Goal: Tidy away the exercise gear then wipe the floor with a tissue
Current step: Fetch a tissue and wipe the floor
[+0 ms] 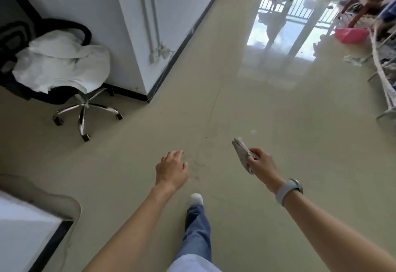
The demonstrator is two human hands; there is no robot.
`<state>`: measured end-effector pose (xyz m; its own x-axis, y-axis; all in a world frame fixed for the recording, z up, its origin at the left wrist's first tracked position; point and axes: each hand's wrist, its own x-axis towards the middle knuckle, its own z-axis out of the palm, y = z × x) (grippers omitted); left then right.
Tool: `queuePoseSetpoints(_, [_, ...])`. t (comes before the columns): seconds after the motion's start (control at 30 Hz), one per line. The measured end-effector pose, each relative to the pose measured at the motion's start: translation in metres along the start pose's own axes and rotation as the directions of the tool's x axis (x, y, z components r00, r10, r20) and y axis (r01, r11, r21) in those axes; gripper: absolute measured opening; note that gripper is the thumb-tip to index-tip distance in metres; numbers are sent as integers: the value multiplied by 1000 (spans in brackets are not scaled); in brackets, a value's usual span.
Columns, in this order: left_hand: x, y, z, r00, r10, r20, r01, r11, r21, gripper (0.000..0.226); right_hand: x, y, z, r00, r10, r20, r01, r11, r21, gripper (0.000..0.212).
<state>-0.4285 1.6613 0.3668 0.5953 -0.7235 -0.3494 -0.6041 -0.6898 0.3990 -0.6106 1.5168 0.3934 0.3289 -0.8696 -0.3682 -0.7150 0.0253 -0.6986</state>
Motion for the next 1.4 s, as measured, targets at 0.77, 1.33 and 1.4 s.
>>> queuePoseSetpoints(0.77, [651, 332, -143, 996, 87, 37, -89, 994, 63, 47, 653, -175, -189, 985, 155, -79, -137, 971, 197, 26])
queuePoseSetpoints(1.33, [1137, 468, -246, 1000, -18, 2, 18, 1000, 8, 48, 1143, -375, -236, 995, 97, 30, -99, 993, 59, 28])
queuePoseSetpoints(1.4, [1197, 493, -264, 1000, -19, 13, 19, 1000, 0, 47, 1196, -400, -252, 994, 113, 2, -113, 991, 65, 27])
